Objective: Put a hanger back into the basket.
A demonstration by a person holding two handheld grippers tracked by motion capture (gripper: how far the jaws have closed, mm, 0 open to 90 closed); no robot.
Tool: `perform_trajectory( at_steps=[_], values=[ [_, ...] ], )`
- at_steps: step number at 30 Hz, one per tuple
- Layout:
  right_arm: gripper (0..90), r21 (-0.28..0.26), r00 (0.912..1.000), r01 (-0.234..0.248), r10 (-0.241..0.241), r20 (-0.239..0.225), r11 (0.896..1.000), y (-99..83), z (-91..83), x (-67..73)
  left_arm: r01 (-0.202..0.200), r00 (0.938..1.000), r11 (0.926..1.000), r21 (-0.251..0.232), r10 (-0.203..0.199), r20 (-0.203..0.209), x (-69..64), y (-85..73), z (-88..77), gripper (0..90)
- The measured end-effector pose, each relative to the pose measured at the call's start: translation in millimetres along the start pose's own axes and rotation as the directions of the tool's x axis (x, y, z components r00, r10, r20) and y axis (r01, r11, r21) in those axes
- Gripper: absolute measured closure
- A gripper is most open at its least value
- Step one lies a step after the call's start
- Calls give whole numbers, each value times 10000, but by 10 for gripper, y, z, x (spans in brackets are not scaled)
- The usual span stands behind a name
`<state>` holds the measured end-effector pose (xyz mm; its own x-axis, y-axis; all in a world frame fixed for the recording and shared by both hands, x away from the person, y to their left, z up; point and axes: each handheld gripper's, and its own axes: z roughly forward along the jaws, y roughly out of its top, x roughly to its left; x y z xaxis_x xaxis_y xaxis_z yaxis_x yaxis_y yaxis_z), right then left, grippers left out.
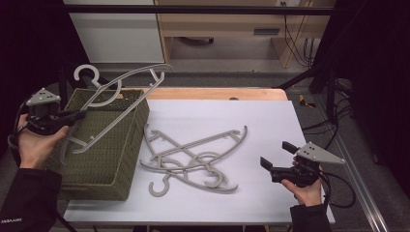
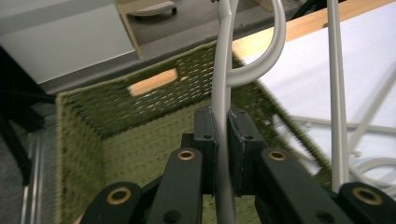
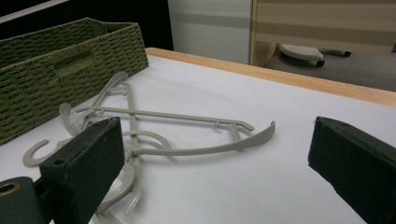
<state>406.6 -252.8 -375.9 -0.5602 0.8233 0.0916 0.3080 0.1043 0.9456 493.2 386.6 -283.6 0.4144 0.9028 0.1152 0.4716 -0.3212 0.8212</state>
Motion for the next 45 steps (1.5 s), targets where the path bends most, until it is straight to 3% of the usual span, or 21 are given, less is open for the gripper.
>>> perform_trajectory(
  at_steps=[14,21,31,37,45],
  values=[
    [38,110,10000,5,-5,-32,9999,-10,29,4,56,9980,9985,548,-21,-639,391,-329,3,826],
    [38,114,10000,-22,22,-52,9999,-14,29,-5,80,9964,9959,898,-3,-849,517,-475,-8,826],
    [38,149,10000,-37,37,-37,9999,-20,42,2,-30,9947,9913,1317,165,-1019,613,-645,-33,826],
    [38,200,10000,-38,39,-36,9998,-24,51,4,129,9950,9907,1353,8,-1004,659,-754,-35,826],
    [38,201,10000,-21,22,-52,9998,-26,49,3,-66,9921,9828,1843,295,-1220,622,-870,14,826]
  ],
)
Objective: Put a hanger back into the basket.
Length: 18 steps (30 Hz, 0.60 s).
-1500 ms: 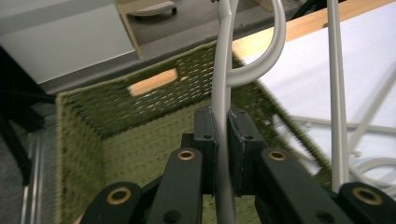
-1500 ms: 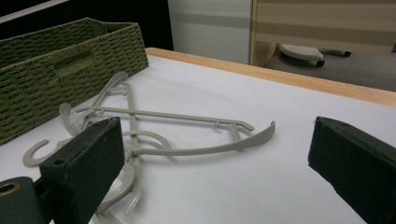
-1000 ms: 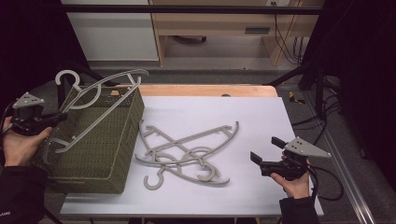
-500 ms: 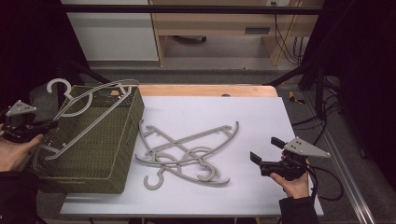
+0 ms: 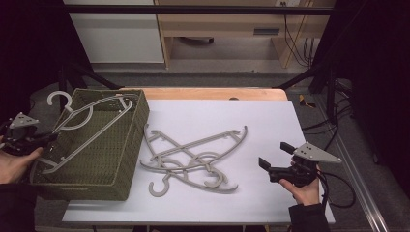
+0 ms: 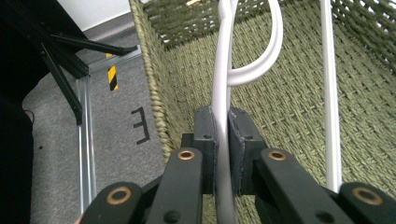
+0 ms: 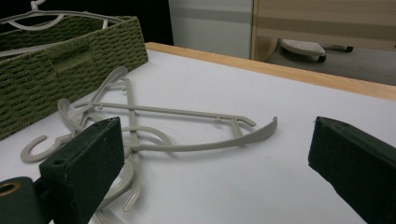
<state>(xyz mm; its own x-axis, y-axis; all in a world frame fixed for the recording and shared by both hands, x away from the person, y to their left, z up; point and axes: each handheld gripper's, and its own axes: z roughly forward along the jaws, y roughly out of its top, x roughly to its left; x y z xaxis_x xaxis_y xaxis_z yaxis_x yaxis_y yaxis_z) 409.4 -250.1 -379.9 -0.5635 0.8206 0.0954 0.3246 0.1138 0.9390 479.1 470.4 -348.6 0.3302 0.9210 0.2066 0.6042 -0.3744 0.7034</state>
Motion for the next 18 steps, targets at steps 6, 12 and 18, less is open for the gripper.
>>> perform_trajectory(
  at_steps=[6,12,18],
  values=[
    [37,18,10000,10,-10,30,10000,-2,18,13,35,9998,9992,410,-42,169,-105,-17,145,826],
    [37,-4,10000,20,-20,-30,10000,1,8,15,264,9994,9940,1063,-286,195,-185,-43,306,822],
    [37,25,10000,35,-35,0,10000,-2,18,21,572,9978,9880,1431,-614,249,-178,-60,339,816]
  ],
)
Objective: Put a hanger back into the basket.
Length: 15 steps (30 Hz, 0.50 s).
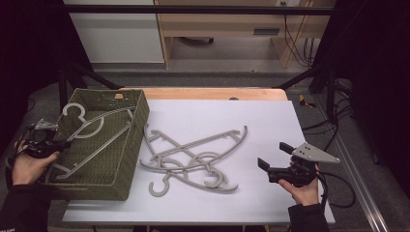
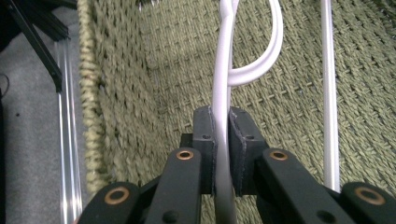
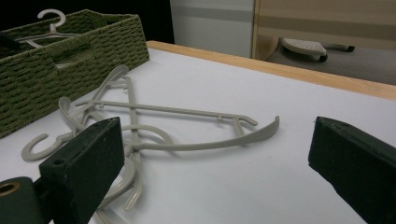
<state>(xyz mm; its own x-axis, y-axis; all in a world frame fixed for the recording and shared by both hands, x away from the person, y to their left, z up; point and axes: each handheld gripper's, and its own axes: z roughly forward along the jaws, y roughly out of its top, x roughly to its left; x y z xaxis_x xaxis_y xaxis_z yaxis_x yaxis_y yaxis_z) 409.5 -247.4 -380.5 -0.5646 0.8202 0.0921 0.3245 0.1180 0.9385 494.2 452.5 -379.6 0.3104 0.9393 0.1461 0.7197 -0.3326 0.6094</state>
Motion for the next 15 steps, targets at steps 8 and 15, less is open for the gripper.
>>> perform_trajectory(
  at_steps=[8,15],
  values=[
    [37,-21,10000,-7,7,-7,10000,0,-4,4,104,9998,9997,-242,-100,152,-3,-9,-100,756],
    [37,-14,10000,-30,30,-19,10000,-1,-6,2,-113,9989,9910,-1337,172,435,-184,75,-315,634]
  ],
)
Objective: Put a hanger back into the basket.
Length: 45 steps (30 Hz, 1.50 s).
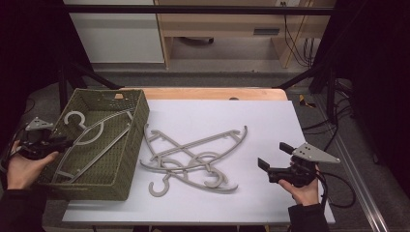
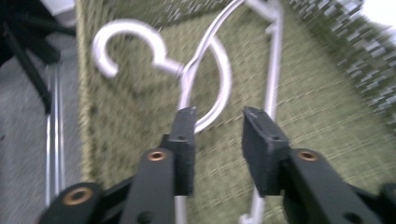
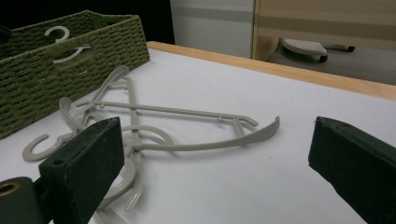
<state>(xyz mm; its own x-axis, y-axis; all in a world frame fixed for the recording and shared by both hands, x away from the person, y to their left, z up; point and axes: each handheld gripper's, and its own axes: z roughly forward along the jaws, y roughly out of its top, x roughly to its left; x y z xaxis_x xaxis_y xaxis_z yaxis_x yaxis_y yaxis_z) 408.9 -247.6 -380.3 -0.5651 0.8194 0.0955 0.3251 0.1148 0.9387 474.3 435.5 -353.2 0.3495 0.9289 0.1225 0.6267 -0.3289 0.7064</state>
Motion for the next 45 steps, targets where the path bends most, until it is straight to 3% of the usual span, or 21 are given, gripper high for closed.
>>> perform_trajectory(
  at_steps=[5,8,10,11,12,14,17,20,22,24,28,30,34,41,42,43,45],
  values=[
    [36,-24,10000,1,-1,7,10000,0,0,1,29,9987,9935,-1134,30,518,-237,111,-120,454],
    [36,-33,10000,2,-1,5,10000,1,-5,-3,174,9933,9845,-1745,29,1153,-364,160,-170,383],
    [37,-47,10000,4,-4,7,10000,1,-10,-11,299,9882,9742,-2239,49,1533,-449,183,-205,353],
    [36,-58,10000,-9,9,-6,10000,1,-13,-12,441,9840,9642,-2616,33,1781,-515,194,-223,342],
    [36,-58,10000,-9,9,-6,10000,1,-13,-12,441,9840,9642,-2616,33,1781,-515,194,-223,328],
    [36,-71,10000,-32,32,12,10000,2,-17,-16,545,9760,9505,-3060,139,2172,-638,208,-238,309],
    [36,-87,10000,-52,52,28,9999,3,-19,-12,538,9668,9405,-3356,349,2529,-804,225,-244,285],
    [36,-64,10000,-29,29,16,10000,1,-18,-14,411,9563,9246,-3787,734,2831,-995,238,-247,290],
    [35,-71,10000,-31,31,22,10000,3,-20,-12,419,9490,9200,-3898,854,3035,-1087,248,-247,267],
    [36,-133,10000,-40,41,20,9999,10,-29,-12,272,9458,9125,-4083,1088,3060,-1189,254,-249,240],
    [36,-207,10000,-45,45,15,9998,9,-44,-23,326,9366,9064,-4212,1194,3295,-1369,260,-230,159],
    [36,-198,10000,-73,74,42,9998,5,-46,-25,257,9293,9093,-4153,1315,3452,-1441,243,-209,148],
    [36,-207,10000,-72,72,10,9998,-1,-46,-21,156,9234,9108,-4126,1451,3553,-1529,209,-191,130],
    [36,-192,10000,-68,67,-25,9998,-5,-40,-12,-272,9025,9147,-4031,1959,3836,-1767,223,-136,115],
    [36,-192,10000,-68,67,-25,9998,-5,-40,-12,-272,9025,9147,-4031,1959,3836,-1767,223,-136,115],
    [36,-181,10000,-63,62,-48,9998,-4,-36,-11,-433,8958,9178,-3948,2106,3914,-1836,228,-111,115],
    [36,-189,10000,-79,78,-59,9998,-5,-34,-12,-623,8902,9201,-3868,2264,3953,-1903,231,-83,113]
  ],
)
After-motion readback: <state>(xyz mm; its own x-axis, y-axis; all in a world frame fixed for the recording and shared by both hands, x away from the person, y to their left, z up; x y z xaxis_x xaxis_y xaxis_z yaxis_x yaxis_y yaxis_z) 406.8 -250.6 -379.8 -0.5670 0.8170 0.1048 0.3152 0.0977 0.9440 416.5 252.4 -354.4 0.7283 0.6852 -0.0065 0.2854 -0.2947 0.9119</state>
